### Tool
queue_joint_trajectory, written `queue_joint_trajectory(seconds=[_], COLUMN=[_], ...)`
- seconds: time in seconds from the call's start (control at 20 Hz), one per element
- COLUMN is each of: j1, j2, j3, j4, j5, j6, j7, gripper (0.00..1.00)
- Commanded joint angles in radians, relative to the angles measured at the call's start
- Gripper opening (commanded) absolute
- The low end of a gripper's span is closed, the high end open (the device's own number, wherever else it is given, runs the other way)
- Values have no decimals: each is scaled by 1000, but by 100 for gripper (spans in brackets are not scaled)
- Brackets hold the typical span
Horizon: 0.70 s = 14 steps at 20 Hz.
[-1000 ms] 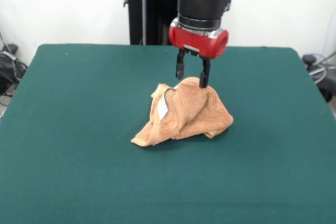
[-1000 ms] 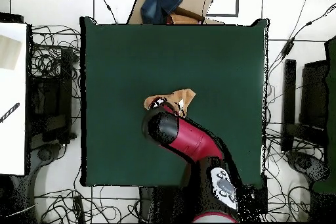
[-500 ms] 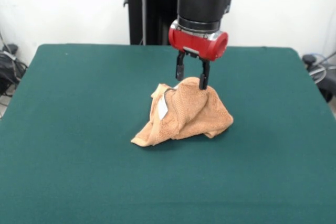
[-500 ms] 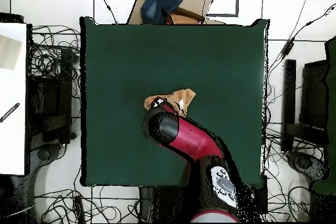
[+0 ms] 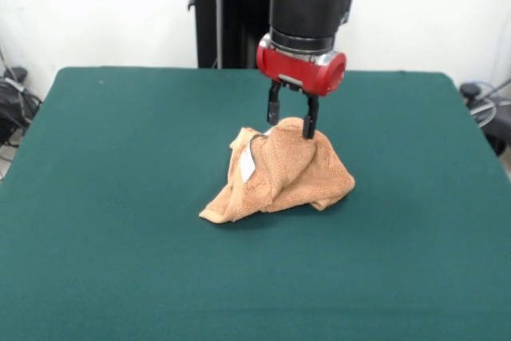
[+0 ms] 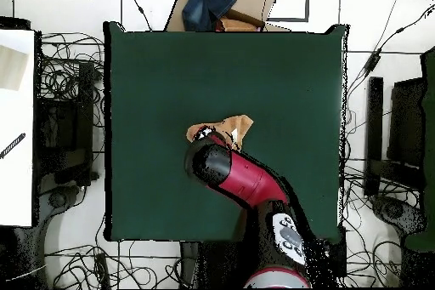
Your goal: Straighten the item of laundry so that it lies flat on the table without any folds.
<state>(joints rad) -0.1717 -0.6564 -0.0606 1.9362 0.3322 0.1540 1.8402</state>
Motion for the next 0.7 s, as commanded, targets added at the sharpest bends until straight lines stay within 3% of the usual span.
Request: queue_joint_trajectory(seconds=[0.05, 0.7], j1=[11, -4], j2=[69, 84], j3=[18, 37], j4=[-40, -33], j5=[9, -1], j6=[-7, -33], j7=[175, 173], gripper=[100, 100])
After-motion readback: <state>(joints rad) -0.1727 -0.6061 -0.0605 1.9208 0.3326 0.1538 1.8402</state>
